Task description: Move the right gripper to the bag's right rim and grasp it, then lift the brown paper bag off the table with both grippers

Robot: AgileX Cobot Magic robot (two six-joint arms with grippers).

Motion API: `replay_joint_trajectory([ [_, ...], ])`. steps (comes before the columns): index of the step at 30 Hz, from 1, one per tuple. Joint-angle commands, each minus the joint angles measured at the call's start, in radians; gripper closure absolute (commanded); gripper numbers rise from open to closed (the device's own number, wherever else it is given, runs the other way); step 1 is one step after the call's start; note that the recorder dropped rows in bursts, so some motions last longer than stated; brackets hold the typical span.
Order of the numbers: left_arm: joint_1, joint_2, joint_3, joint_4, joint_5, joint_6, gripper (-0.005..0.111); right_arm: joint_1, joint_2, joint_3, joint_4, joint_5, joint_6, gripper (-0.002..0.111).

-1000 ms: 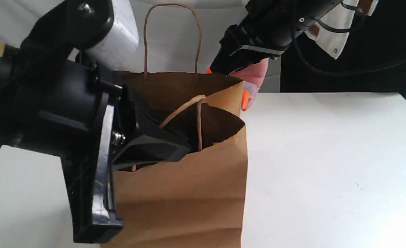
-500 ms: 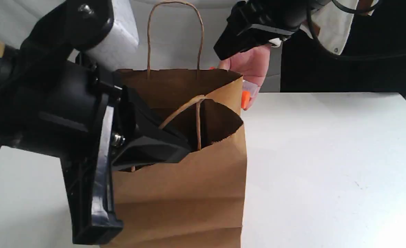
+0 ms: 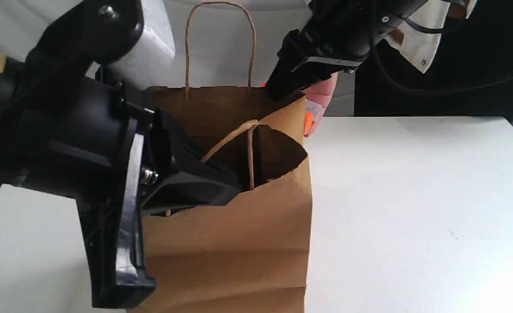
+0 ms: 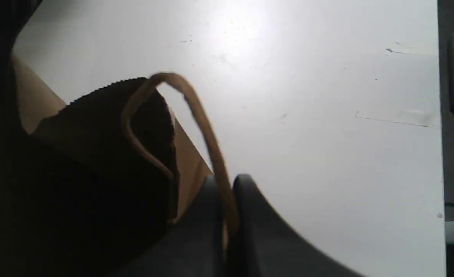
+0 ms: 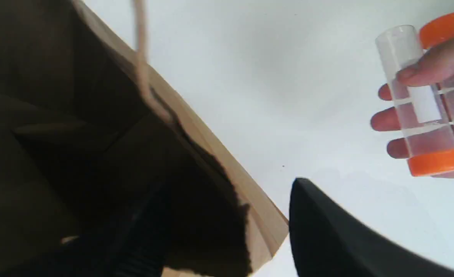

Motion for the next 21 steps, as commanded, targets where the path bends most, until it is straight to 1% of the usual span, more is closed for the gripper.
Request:
replay_joint_trajectory([
  [1,-0.005,0.001,-0.004,-0.014,-0.009,-0.009,0.107,0.032,0.017,-0.005,-0.069,-0.002,0.0,0.061],
  [3,-0.005,0.001,-0.004,-0.014,-0.006,-0.009,0.107,0.042,0.032,-0.005,-0.108,-0.014,0.008,0.061],
  [8,-0.005,0.001,-0.004,-0.014,0.011,-0.009,0.107,0.042,0.044,-0.005,-0.111,-0.03,0.035,0.065],
  [10,-0.005,0.001,-0.004,-0.014,0.014,-0.009,0.107,0.042,0.044,-0.005,-0.111,-0.03,0.038,0.071],
  [11,-0.005,0.001,-0.004,-0.014,0.014,-0.009,0.107,0.042,0.044,-0.005,-0.111,-0.03,0.038,0.076],
  [15,-0.005,0.001,-0.004,-0.014,0.016,-0.009,0.107,0.042,0.044,-0.005,-0.118,-0.028,0.04,0.103],
  [16,-0.005,0.001,-0.004,-0.014,0.02,-0.009,0.107,0.042,0.044,-0.005,-0.127,-0.028,0.046,0.108],
  [21,-0.005,-0.013,-0.004,0.039,0.04,-0.009,0.107,0.023,0.044,-0.005,-0.142,-0.026,0.139,0.108],
])
